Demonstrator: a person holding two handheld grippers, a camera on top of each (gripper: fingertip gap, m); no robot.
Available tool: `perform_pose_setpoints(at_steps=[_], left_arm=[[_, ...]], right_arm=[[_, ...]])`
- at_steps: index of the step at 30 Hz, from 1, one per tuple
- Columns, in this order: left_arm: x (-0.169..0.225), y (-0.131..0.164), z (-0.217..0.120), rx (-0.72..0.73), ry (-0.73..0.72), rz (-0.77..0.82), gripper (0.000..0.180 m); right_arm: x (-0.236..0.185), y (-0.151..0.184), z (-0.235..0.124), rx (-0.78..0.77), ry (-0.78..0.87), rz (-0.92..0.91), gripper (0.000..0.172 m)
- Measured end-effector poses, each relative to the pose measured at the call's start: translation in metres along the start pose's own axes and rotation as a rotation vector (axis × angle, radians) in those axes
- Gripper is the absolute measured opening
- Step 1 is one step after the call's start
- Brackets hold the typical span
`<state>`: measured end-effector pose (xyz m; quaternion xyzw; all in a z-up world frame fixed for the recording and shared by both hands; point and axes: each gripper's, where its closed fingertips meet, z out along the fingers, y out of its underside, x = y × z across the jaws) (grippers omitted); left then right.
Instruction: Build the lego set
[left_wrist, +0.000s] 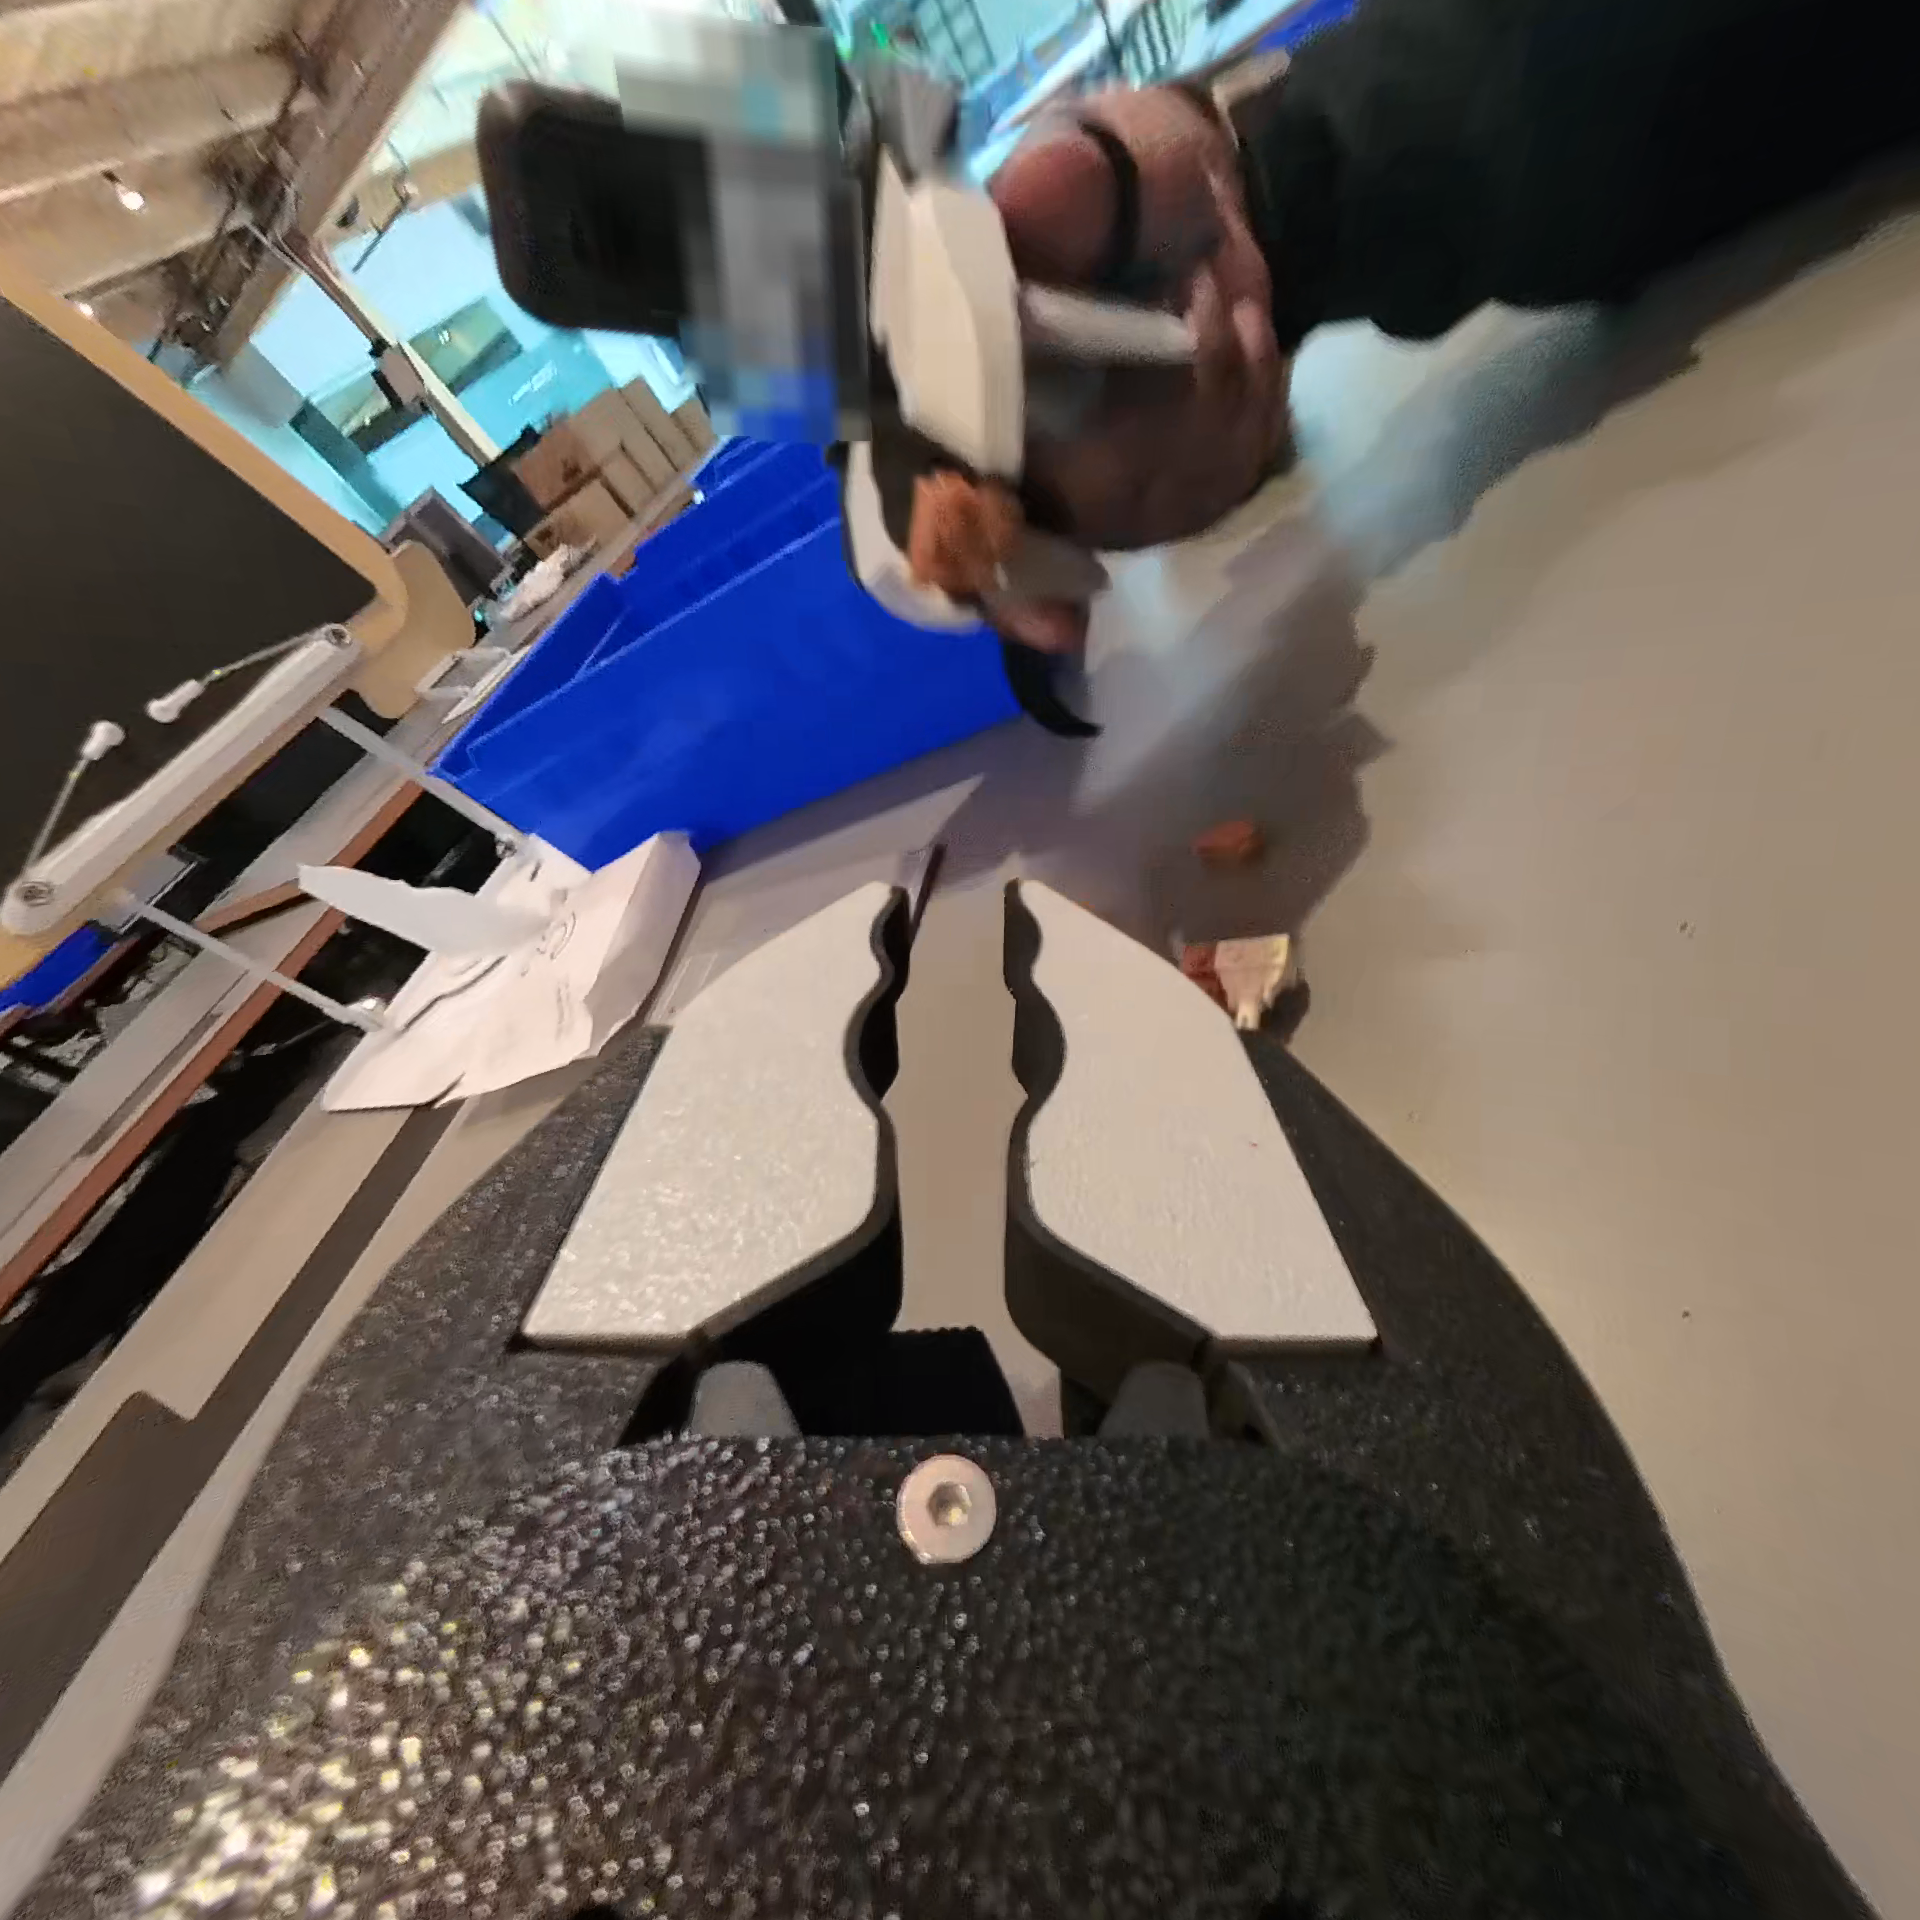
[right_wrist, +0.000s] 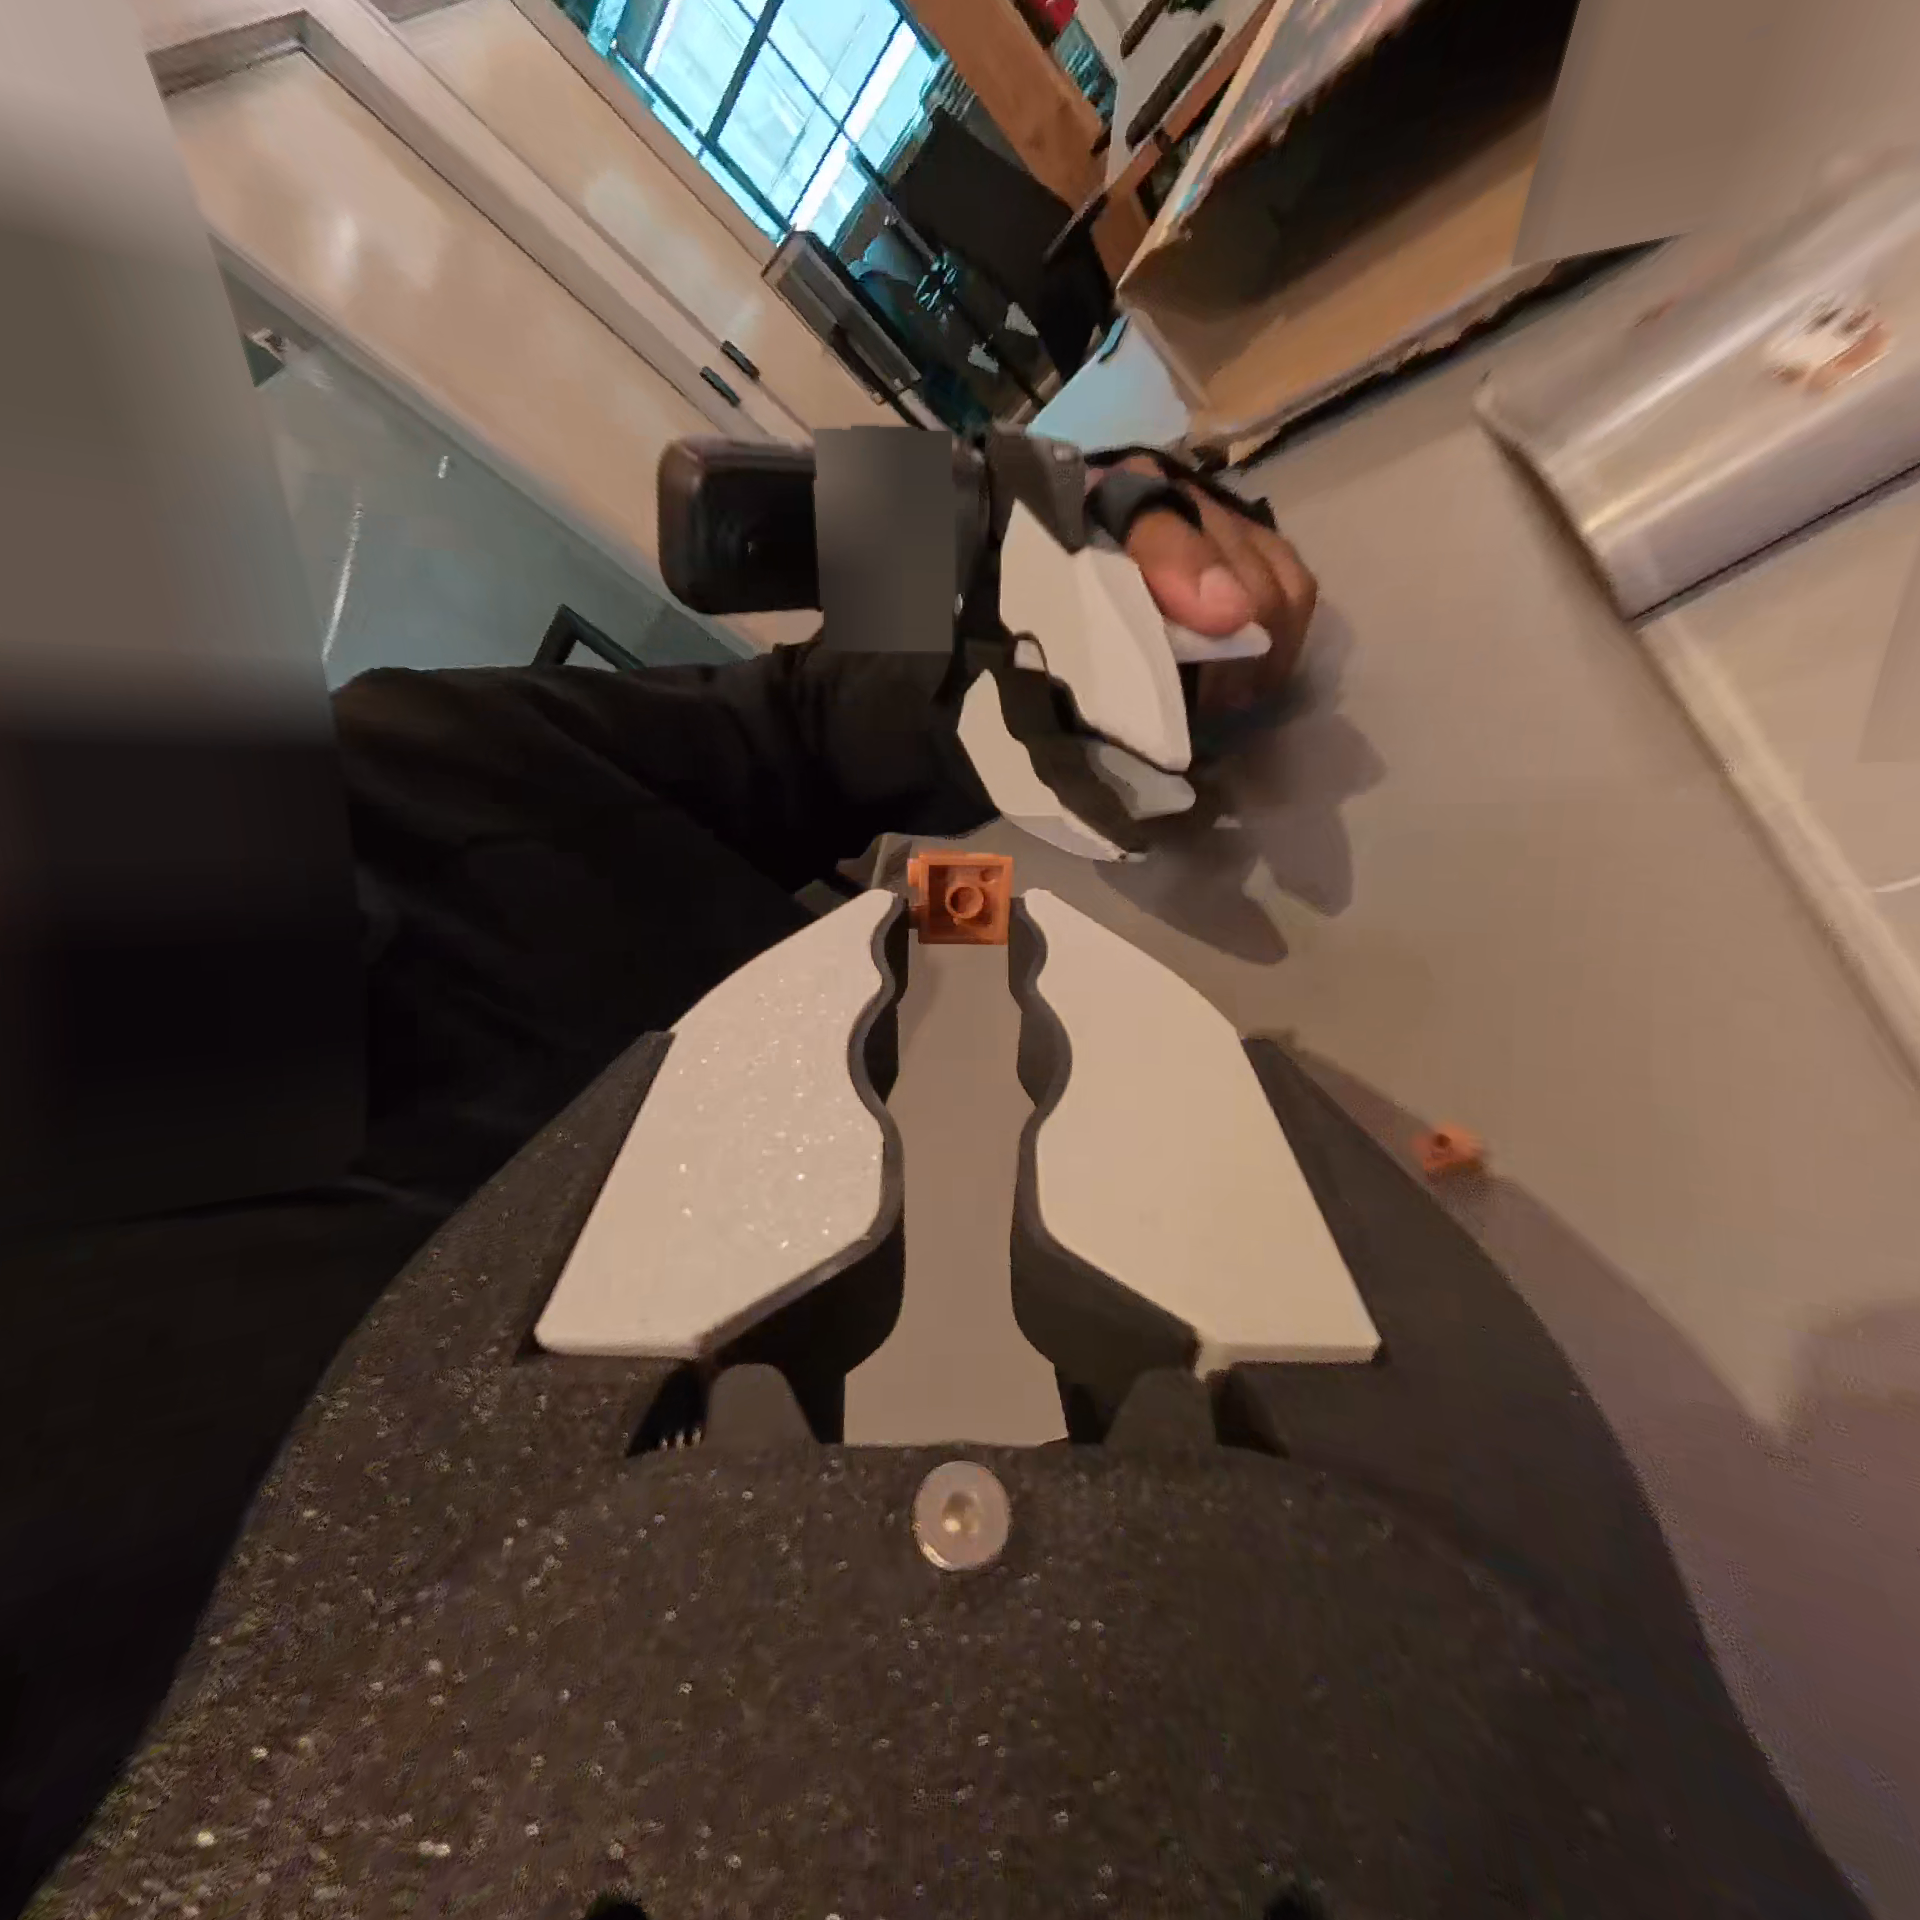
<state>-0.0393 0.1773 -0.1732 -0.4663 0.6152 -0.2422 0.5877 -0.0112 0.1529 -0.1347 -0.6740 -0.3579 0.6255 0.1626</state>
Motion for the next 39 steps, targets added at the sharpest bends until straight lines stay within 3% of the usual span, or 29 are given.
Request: perform_pose_setpoints(at_steps=[10, 31, 39], left_arm=[[0.008, -0.016, 0.003, 0.081, -0.008, 0.043, 0.025], [0.012, -0.023, 0.001, 0.120, -0.020, 0.092, 0.018], [0.015, -0.017, 0.001, 0.082, 0.042, 0.040, 0.016]], right_arm=[[0.008, 0.009, 0.039, 0.037, -0.092, 0.094, 0.018], [0.005, 0.004, 0.042, 0.099, -0.172, 0.137, 0.018], [0.015, 0.010, 0.040, 0.054, -0.079, 0.084, 0.028]])
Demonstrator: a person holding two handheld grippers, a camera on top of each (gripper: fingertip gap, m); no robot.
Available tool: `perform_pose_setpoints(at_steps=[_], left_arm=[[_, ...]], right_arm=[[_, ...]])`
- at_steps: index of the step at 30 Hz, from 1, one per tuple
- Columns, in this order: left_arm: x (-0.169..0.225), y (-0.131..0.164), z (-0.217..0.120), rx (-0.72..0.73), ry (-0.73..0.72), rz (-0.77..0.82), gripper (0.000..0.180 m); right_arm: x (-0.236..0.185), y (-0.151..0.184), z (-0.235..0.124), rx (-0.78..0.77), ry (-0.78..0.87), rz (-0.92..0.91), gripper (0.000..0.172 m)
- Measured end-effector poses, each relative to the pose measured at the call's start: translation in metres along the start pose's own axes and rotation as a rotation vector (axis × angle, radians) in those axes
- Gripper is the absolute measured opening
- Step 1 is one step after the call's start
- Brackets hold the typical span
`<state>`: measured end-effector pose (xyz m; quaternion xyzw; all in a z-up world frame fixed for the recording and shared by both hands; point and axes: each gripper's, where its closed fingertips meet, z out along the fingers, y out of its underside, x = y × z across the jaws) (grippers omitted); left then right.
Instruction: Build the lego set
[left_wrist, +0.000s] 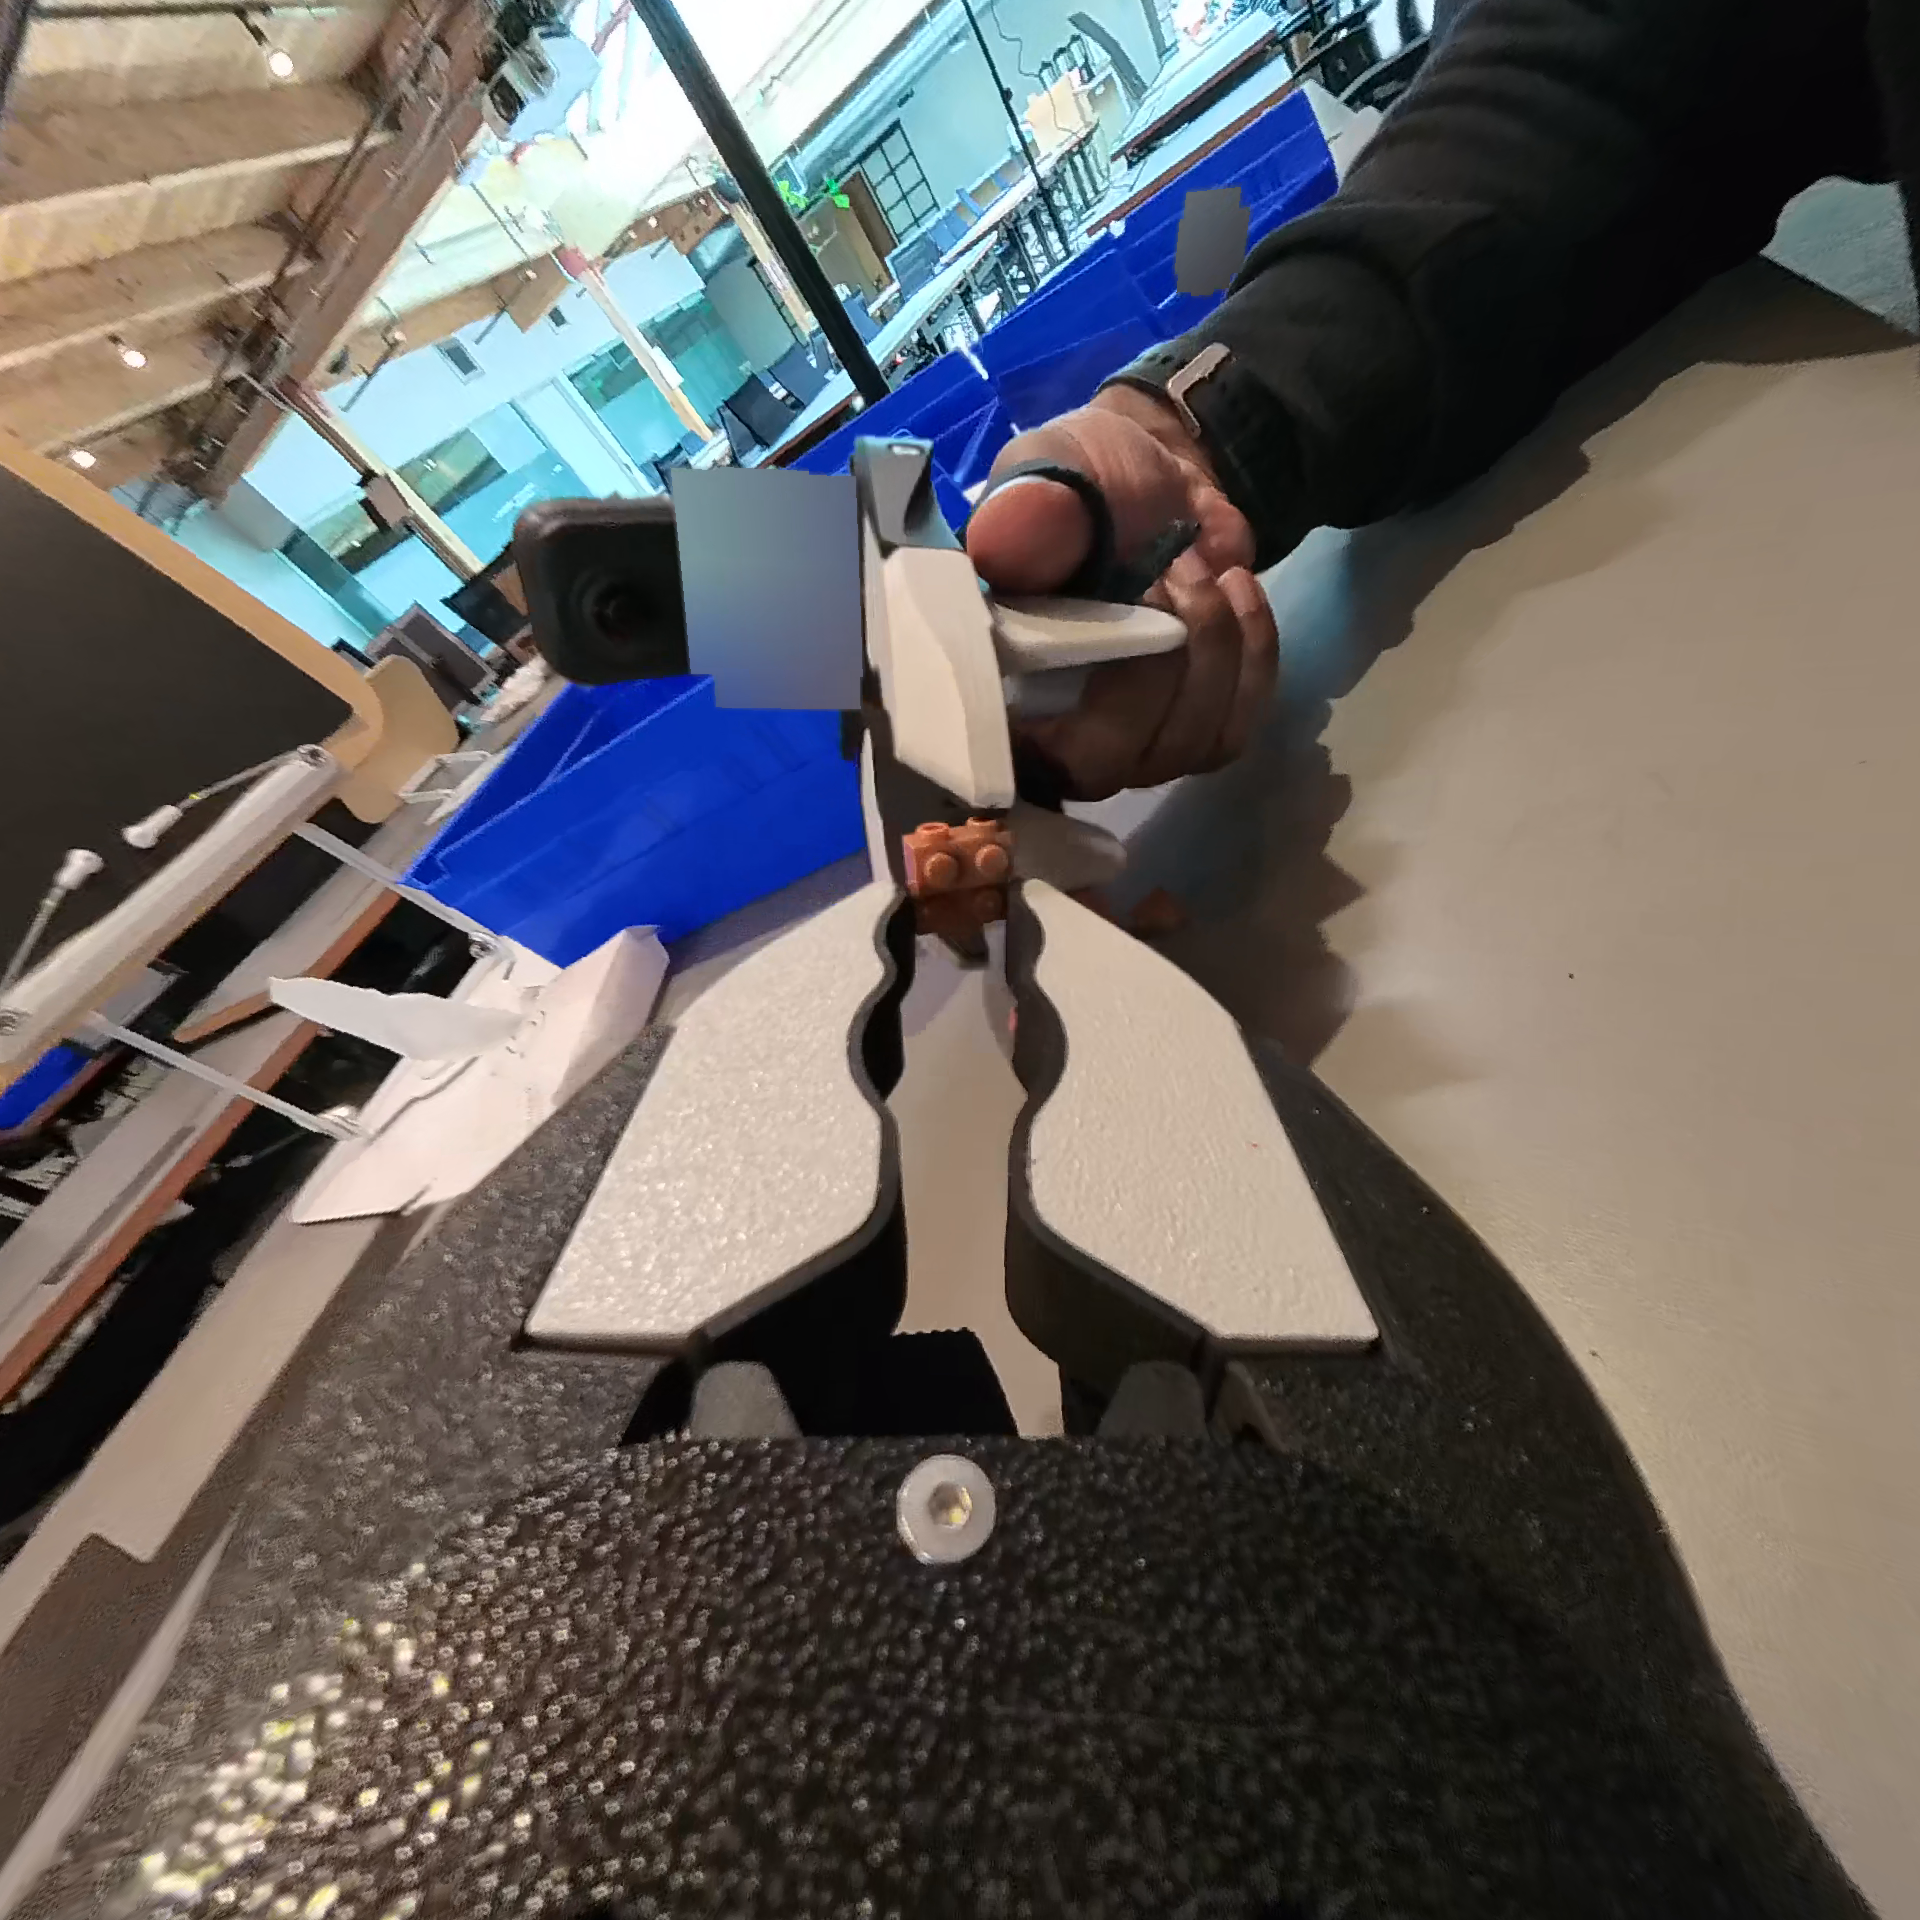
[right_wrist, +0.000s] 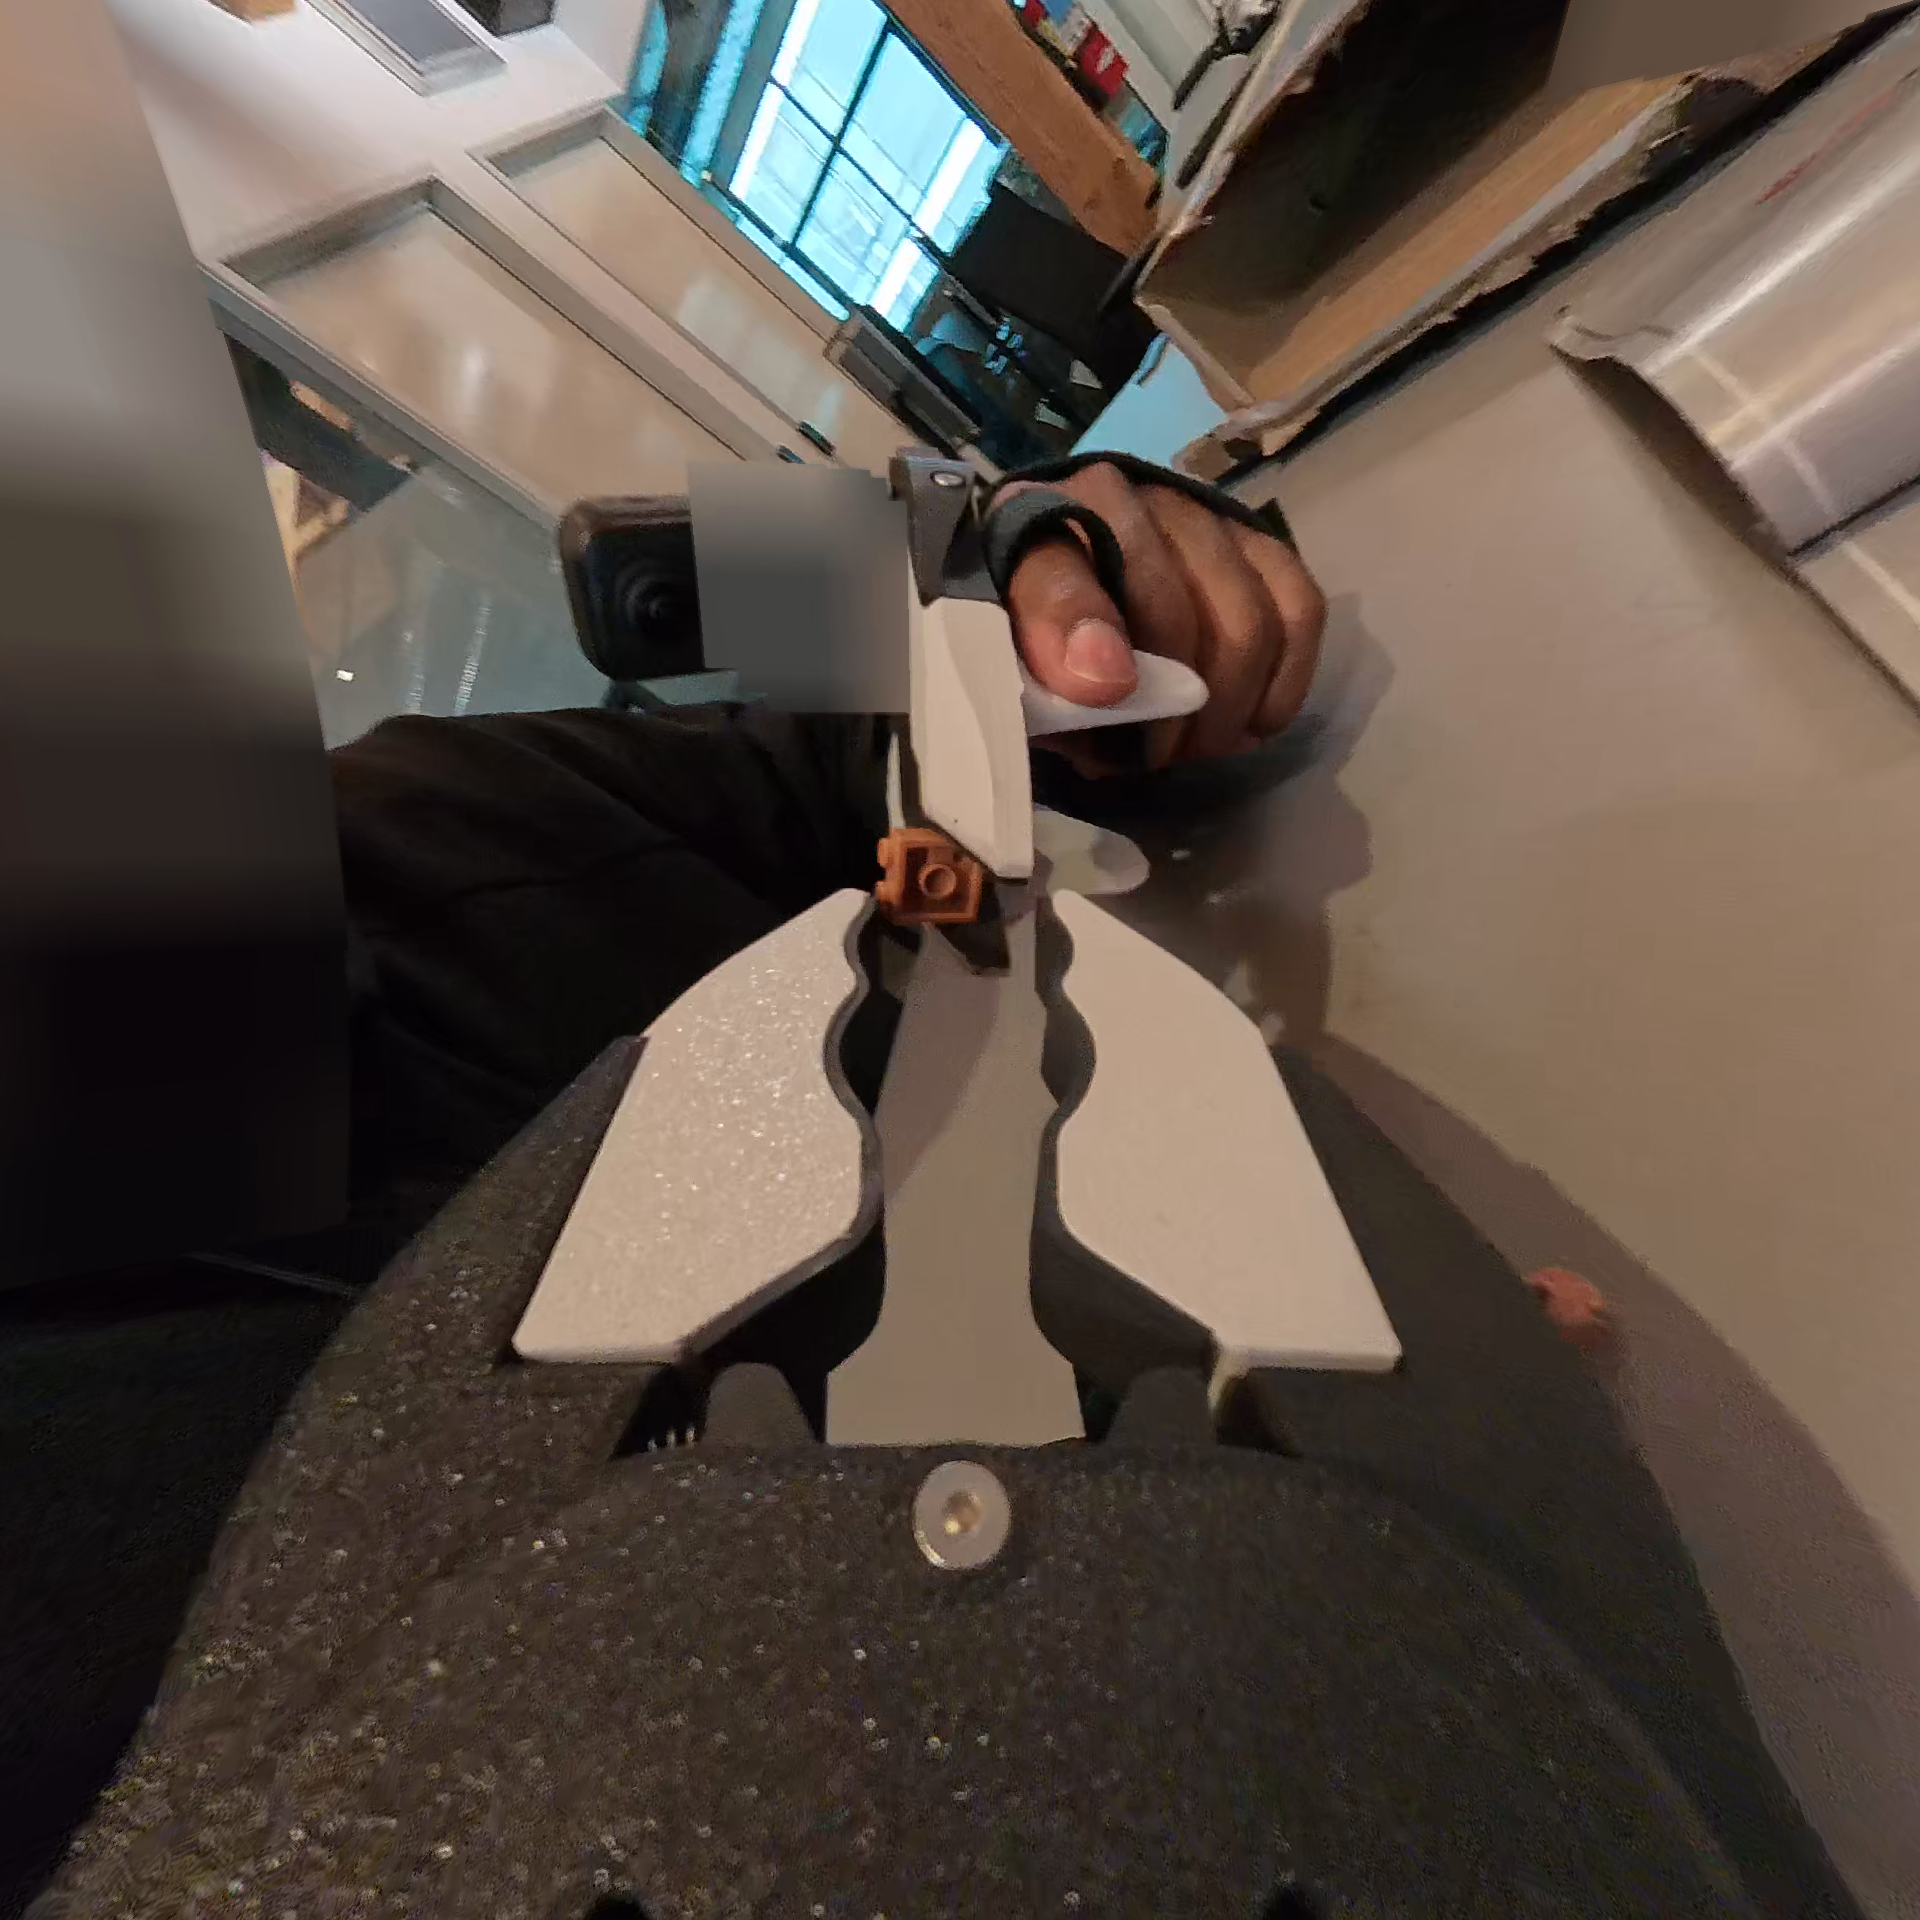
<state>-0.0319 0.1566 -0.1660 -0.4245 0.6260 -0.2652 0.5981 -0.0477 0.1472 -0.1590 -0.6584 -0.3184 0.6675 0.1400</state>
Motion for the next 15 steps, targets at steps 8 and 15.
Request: perform_pose_setpoints(at_steps=[8, 15], left_arm=[[-0.018, 0.023, -0.012, -0.110, 0.034, -0.172, 0.016], [-0.024, 0.056, -0.021, -0.264, 0.060, -0.239, 0.016]], right_arm=[[0.044, 0.022, -0.029, -0.224, 0.461, -0.224, 0.030], [0.054, 0.057, -0.032, -0.447, 0.599, -0.322, 0.035]])
